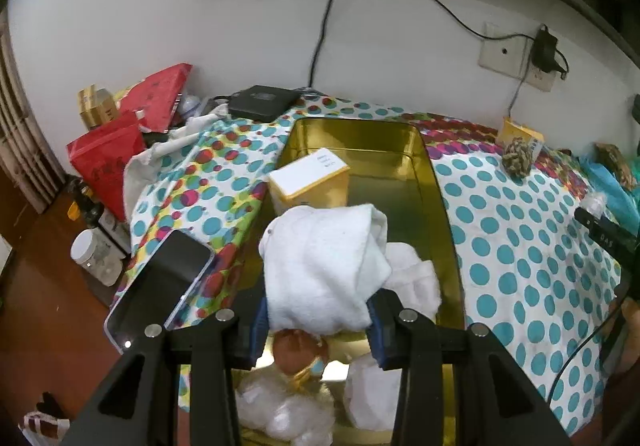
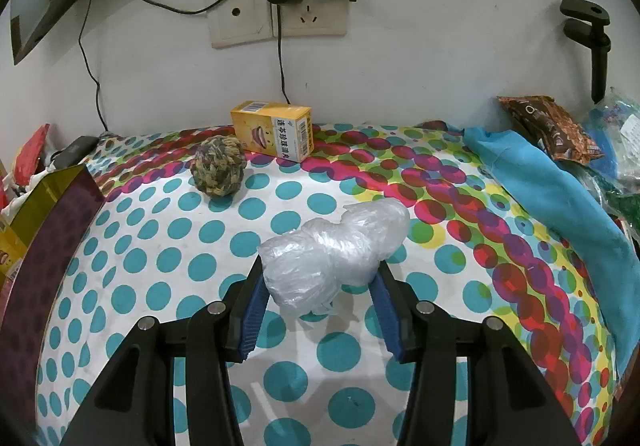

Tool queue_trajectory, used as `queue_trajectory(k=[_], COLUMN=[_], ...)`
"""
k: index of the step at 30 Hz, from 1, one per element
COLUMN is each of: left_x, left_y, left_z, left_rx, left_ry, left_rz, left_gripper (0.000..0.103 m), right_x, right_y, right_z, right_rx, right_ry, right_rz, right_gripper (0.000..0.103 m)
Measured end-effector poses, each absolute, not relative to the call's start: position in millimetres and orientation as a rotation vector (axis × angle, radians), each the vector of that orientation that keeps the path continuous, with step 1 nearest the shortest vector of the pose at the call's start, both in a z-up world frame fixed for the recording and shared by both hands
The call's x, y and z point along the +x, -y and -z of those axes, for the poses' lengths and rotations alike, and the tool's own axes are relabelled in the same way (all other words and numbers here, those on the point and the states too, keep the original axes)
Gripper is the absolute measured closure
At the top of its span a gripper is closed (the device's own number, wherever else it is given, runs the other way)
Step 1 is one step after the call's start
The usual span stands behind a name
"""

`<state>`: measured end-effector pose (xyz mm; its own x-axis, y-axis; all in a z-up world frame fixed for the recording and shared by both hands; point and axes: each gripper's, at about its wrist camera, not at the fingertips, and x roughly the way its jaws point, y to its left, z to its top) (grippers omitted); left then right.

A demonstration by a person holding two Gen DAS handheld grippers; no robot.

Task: Organize objects
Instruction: 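Release the white cloth into the gold tray with the left gripper while the right holds the bundle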

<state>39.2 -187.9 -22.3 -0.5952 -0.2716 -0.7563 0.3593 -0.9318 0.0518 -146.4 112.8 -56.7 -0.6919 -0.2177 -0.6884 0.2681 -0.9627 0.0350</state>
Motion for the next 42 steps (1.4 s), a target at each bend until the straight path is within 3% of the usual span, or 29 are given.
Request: queue_trajectory(k=[20, 34, 42], left_x=[-27.4, -16.3, 3.0], left_y=[194.7, 176.7, 164.0], left_z=[48.5, 42.4, 23.7], left_rx=[1.257, 1.229, 1.179], left_ry=[-0.077, 0.048, 0.1], left_rz=[2.475, 2.519, 2.551], left_gripper=[0.061, 0.044, 0.042], right_x=[-146.7, -146.8, -144.9], right_y=[-112.7, -112.4, -111.7], right_z=[57.6, 59.5, 58.5], right_rx=[1.083, 1.085, 1.075], right_ry=[-0.113, -0.126, -0.137], right_rz=[2.671, 2.678, 2.685], right_gripper=[0.055, 0.054, 0.054])
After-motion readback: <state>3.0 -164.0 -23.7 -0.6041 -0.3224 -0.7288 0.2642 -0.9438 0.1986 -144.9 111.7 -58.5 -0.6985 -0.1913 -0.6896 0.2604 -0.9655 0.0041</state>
